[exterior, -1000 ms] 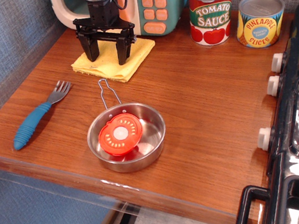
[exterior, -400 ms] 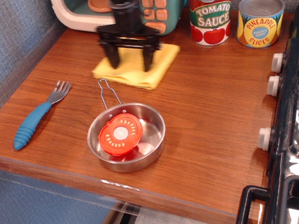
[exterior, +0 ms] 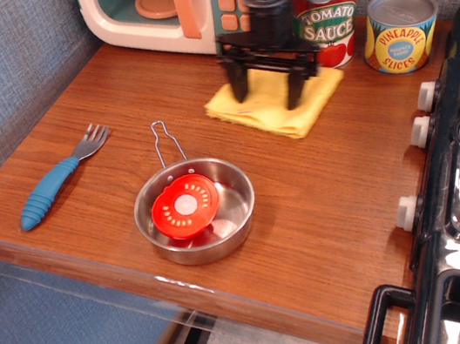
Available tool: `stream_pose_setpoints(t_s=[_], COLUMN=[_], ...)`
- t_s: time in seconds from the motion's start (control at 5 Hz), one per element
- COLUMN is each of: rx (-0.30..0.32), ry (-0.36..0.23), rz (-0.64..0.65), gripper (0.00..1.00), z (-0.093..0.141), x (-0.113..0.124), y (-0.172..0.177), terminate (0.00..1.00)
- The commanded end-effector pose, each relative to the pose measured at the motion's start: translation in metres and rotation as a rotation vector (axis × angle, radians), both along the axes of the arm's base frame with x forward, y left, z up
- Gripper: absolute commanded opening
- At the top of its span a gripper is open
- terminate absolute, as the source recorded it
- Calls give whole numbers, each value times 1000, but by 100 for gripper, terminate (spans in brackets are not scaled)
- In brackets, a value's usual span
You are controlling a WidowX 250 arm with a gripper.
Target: Slide the yellow towel and place it in front of the canned goods.
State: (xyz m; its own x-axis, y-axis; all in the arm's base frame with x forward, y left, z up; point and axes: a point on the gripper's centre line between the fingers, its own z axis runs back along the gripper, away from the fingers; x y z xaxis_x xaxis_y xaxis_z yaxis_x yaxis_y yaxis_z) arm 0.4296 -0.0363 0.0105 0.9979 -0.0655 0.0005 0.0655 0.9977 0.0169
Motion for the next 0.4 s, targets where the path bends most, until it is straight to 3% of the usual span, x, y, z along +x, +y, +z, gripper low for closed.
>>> stream_pose_setpoints(t_s=[0.0, 0.2], rx=[61, 56], ry=[-16, -3], rz=[-68, -22], gripper=[100, 100], z=[14, 18], x=[-14, -12], y=[-49, -50], terminate=[0, 0])
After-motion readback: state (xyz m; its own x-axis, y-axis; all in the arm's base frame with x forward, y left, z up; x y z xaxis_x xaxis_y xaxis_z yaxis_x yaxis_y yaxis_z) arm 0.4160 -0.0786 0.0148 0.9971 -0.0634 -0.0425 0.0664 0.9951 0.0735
